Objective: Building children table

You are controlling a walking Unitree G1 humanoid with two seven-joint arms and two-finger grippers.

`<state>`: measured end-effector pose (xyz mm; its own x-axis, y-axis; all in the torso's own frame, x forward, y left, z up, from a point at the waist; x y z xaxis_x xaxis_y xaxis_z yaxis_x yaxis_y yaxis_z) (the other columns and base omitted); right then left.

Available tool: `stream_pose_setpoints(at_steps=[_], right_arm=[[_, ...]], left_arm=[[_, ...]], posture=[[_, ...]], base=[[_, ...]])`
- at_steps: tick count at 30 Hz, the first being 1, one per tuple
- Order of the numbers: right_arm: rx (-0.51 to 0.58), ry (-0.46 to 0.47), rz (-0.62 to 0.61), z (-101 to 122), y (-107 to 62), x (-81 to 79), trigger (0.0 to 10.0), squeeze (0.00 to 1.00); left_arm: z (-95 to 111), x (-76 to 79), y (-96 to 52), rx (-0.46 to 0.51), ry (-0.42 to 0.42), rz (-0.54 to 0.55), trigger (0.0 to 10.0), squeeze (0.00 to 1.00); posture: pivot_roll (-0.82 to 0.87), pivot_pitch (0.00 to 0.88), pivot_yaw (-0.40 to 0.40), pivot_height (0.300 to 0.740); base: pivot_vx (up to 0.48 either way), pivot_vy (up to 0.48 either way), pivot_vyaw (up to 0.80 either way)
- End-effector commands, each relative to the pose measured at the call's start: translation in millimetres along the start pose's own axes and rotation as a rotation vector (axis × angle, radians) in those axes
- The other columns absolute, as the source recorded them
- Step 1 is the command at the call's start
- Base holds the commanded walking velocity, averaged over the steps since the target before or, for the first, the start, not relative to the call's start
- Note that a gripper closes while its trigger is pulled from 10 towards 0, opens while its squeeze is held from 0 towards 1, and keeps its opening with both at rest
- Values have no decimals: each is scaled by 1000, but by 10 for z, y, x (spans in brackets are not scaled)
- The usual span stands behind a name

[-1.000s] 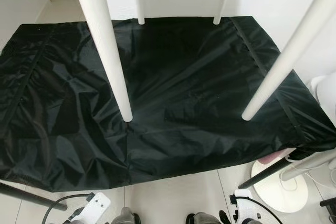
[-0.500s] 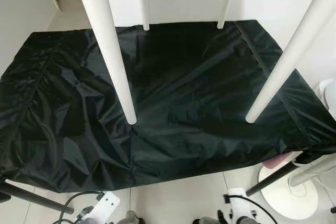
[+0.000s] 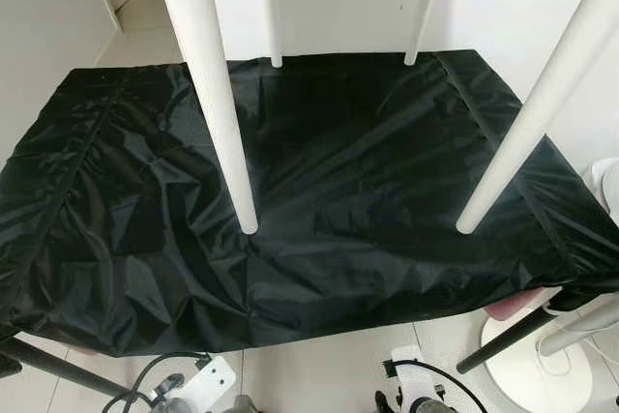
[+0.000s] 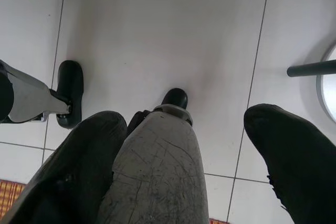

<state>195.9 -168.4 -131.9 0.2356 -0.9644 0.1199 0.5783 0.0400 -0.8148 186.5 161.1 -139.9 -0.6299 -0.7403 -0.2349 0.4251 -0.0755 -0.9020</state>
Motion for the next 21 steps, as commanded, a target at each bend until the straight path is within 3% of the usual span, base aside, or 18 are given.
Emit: stream_pose_setpoints(at_steps=[1, 13, 21], right_arm=[[-29, 2, 8, -62, -5, -26, 10000, 0], [-29, 19, 0, -53, -2, -21, 10000, 0], [-37, 33, -12, -94, -12, 11, 10000, 0]], left_arm=[[268, 265, 21, 81, -43, -89, 10000, 0], [254, 279, 24, 69, 29, -86, 10000, 0], [253, 310, 22, 71, 0, -98, 10000, 0]], posture=[[-73, 0, 40, 740], [-95, 0, 83, 740], [-93, 0, 63, 740]], base=[[0, 0, 0], [0, 0, 0], [0, 0, 0]])
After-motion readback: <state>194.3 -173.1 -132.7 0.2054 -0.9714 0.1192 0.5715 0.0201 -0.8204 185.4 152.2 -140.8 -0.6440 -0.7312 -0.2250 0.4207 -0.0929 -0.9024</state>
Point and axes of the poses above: a point about 5 cm out from each wrist's last joint towards the gripper, its own y axis pointing out of the wrist towards the gripper, its own z axis along the axis of the wrist's last joint, x = y × z, the point moved 5 cm from there along y, pointing out of the wrist towards the gripper, and after that the axes turned 2 degrees about -y, right-handed, at the moved point
